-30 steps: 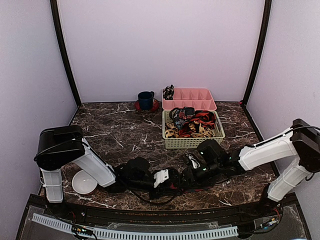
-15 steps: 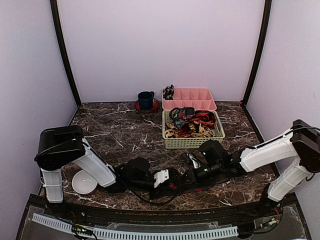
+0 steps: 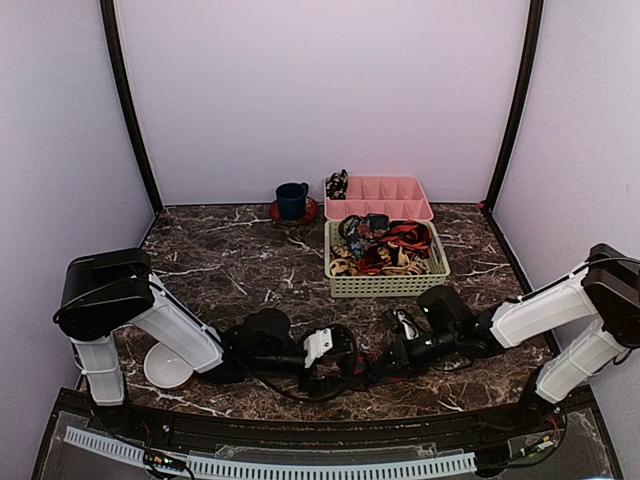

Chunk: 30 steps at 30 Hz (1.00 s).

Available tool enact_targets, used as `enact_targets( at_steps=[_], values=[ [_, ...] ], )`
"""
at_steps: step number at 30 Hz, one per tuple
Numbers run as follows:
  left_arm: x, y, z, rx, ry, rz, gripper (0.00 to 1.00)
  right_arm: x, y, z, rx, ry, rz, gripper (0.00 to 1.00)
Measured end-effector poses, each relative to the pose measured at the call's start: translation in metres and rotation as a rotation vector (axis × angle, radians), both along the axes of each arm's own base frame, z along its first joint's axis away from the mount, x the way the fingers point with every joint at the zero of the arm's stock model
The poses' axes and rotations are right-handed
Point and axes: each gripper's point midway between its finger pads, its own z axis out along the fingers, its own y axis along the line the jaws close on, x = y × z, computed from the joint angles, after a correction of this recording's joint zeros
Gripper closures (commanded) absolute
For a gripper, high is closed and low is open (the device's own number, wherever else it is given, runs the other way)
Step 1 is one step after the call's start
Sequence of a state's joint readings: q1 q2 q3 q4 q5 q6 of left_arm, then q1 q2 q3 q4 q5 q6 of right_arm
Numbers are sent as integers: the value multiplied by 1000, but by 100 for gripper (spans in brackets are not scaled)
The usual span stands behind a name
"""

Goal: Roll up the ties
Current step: Roll the tie at the center of the board.

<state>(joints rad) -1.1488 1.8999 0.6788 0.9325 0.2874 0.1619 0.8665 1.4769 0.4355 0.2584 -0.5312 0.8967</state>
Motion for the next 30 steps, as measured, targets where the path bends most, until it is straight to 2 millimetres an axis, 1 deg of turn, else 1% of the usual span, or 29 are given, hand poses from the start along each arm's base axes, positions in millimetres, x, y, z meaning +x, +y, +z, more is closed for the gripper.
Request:
enact_targets(
  at_steps=[1,2,3,5,6,9,13,16,19,22,25,26,29,30],
  values=[
    [-1,2,0,-9,4,3,19,1,-5,-3,-7,3,-9,100],
    [-2,4,-1,-13,9,6,16,1,-8,-6,-13,7,-16,100],
    [-3,7,-3,-16,16,9,10,2,-11,-8,-19,9,-23,100],
    [-4,12,-6,-34,30,21,5,2,-21,-17,-50,20,-37,100],
    [-4,14,-7,-45,42,32,2,2,-23,-18,-47,22,-34,100],
    [-4,15,-19,-57,77,54,2,3,-23,-18,-42,13,-31,100],
    [-5,11,-30,-68,104,74,2,2,-22,-19,-31,10,-14,100],
    [-7,-1,-31,-88,110,67,3,2,-21,-20,-26,8,-7,100],
    [-5,-14,-29,-108,101,65,6,2,-20,-20,-24,7,-1,100],
    [1,-28,-27,-127,87,69,14,1,-20,-21,-24,7,3,100],
    [4,-37,-27,-131,76,66,25,1,-20,-21,-23,7,5,100],
    [5,-39,-27,-130,73,66,32,1,-20,-21,-22,7,5,100],
    [6,-44,-29,-125,73,58,56,2,-19,-20,-21,6,5,100],
    [6,-45,-30,-121,69,55,63,2,-19,-20,-21,6,5,96]
  ],
)
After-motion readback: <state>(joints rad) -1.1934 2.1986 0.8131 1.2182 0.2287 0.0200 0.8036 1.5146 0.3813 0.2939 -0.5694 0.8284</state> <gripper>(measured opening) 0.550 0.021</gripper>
